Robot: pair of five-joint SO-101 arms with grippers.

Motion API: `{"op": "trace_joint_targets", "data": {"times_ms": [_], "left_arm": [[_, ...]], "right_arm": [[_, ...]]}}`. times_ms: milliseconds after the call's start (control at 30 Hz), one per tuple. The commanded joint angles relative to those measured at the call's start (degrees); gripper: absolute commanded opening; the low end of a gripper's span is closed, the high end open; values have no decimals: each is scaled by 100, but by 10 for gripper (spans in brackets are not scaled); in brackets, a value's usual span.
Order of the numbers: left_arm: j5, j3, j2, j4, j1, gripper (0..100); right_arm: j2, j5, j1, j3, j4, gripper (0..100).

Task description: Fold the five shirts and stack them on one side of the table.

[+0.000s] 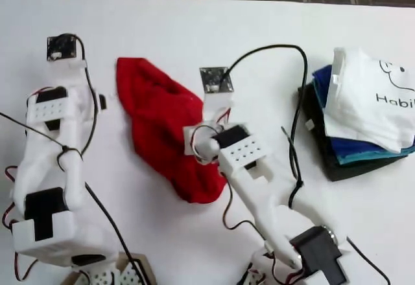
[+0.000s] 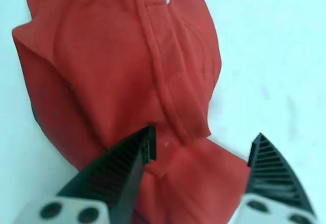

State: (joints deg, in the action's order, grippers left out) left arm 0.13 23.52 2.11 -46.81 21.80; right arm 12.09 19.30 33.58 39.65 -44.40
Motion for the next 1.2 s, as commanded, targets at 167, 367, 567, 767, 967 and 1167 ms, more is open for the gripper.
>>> {"op": "trace_joint_targets", "data": {"times_ms": [167, 367, 567, 767, 967, 1167], "left_arm": [[18, -22, -299, 105, -35, 203], [18, -22, -299, 105, -35, 203], [18, -22, -299, 105, -35, 203], [18, -22, -299, 105, -35, 203], [18, -22, -299, 105, -35, 203], [18, -22, -299, 105, -35, 203]], "right_arm": [[-664, 35, 31, -299, 611, 298], [-866, 35, 22, -299, 681, 297], [-866, -9, 13, -299, 725, 174], [-875, -9, 13, -299, 945, 63], [-866, -9, 13, -299, 910, 139], [-901, -18, -31, -273, 901, 152]]}}
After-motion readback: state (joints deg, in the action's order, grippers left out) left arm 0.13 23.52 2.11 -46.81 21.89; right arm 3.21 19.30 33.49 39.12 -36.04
